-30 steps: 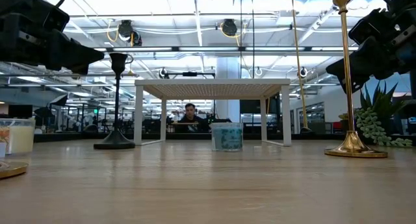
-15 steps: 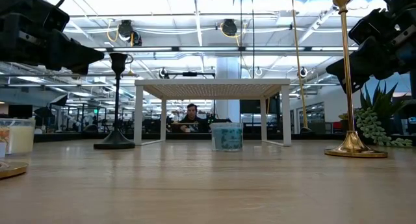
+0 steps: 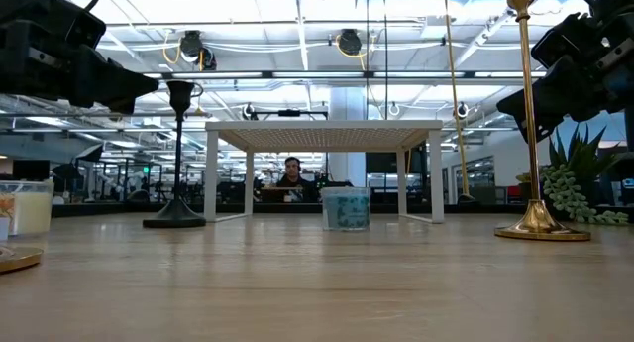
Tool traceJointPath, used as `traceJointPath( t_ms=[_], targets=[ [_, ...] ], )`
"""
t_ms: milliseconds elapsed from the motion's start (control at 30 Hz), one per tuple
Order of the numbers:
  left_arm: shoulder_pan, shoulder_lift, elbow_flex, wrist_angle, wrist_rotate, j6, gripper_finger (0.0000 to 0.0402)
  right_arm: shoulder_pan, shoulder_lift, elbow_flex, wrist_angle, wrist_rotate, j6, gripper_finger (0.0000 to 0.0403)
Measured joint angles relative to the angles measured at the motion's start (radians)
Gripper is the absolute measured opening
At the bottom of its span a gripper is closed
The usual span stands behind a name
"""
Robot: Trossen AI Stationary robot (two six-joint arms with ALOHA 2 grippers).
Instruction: Pick & Place candle stick holders
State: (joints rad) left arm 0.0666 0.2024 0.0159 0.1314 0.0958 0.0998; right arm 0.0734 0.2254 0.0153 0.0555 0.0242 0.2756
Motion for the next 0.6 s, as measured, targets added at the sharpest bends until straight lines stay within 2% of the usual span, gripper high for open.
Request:
traceJointPath(
  t_ms=[433,600],
  targets=[
    [0.0,0.0,0.0,0.0,0.0,0.0,0.0031,0.0,0.0,0.0,0.0,0.0,-0.001,0.0004],
    [0.0,0.0,0.0,0.0,0.0,0.0,0.0031,0.0,0.0,0.0,0.001,0.0,-0.075,0.0004]
  ],
)
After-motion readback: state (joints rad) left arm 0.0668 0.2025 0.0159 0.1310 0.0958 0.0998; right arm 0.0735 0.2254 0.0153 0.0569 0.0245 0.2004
